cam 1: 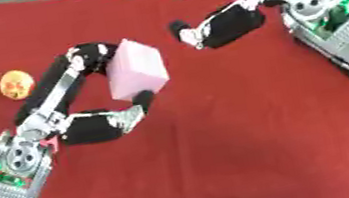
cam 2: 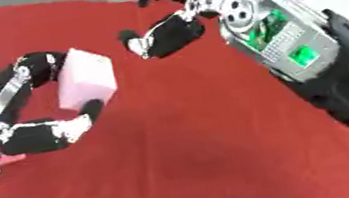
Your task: Pick up the objects with one hand, pass them to the other hand, and then place them into the box on the other side of the table.
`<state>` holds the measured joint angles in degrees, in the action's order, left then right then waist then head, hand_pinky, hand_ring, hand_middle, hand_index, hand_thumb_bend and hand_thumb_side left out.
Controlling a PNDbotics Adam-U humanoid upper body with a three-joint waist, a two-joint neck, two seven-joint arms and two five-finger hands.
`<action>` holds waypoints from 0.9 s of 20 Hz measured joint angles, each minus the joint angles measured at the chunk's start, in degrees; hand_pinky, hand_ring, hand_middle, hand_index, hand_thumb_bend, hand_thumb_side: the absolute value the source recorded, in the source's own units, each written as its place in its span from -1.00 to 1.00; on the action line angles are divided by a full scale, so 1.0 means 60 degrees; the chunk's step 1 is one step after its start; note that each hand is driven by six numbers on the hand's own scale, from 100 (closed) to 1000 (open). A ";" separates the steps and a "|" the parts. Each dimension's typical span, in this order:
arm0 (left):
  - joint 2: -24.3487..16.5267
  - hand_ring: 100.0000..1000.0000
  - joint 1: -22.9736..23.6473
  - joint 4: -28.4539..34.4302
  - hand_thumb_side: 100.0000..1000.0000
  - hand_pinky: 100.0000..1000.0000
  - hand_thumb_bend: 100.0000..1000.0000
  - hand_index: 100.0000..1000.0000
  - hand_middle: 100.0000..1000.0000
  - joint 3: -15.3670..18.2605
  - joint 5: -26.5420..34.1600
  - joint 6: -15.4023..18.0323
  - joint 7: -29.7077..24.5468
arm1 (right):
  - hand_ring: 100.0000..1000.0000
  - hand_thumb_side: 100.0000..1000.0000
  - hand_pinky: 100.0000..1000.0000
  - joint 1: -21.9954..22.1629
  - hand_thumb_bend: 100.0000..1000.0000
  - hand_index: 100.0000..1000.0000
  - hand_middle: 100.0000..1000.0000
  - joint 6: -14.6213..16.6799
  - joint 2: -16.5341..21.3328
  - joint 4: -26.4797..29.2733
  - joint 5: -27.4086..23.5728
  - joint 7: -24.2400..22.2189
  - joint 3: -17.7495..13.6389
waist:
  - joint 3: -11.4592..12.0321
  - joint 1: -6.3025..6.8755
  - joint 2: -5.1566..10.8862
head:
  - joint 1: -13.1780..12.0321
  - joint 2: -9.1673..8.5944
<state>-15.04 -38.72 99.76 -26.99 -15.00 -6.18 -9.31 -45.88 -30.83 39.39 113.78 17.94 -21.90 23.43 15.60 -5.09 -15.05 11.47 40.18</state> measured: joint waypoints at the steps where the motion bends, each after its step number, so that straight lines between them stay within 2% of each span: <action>1: 0.0040 -0.10 0.0002 0.0000 -0.85 0.23 -1.00 -0.41 -0.32 0.0000 -0.0092 0.0001 0.0038 | 0.47 -0.72 0.59 0.0000 -0.78 0.69 0.78 0.0003 -0.0034 0.0000 -0.0031 -0.0029 0.0018 | 0.0002 -0.0001 0.0000 | -0.0010 0.0000; 4: 0.0153 -0.12 0.0004 -0.0002 -0.95 0.19 -1.00 -0.42 -0.37 -0.0003 -0.0513 -0.0105 0.0239 | 0.46 -0.63 0.58 0.0023 -0.81 0.68 0.78 -0.0035 -0.0133 0.0000 -0.0177 -0.0084 0.0152 | 0.0014 -0.0009 0.0000 | -0.0041 0.0000; 9: 0.0329 -0.13 0.0004 -0.0109 -0.95 0.18 -1.00 -0.42 -0.37 -0.0029 -0.1331 -0.0433 0.0606 | 0.44 -0.56 0.57 0.0182 -0.77 0.68 0.79 -0.0120 -0.0287 0.0000 -0.0680 -0.0079 0.0401 | 0.0026 -0.0034 0.0000 | -0.0087 -0.0009; 18: 0.0483 -0.13 -0.0011 -0.0170 -0.97 0.17 -1.00 -0.42 -0.38 -0.0063 -0.1749 -0.0579 0.0792 | 0.45 -0.54 0.59 0.0233 -0.68 0.71 0.80 -0.0225 -0.0575 0.0000 -0.0849 0.0171 0.0766 | 0.0053 -0.0038 -0.0001 | -0.0127 -0.0015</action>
<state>-12.14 -38.78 98.74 -27.37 -25.49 -9.65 -4.56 -44.48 -32.18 35.94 113.78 12.85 -20.87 28.03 15.92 -5.32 -15.06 10.71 40.09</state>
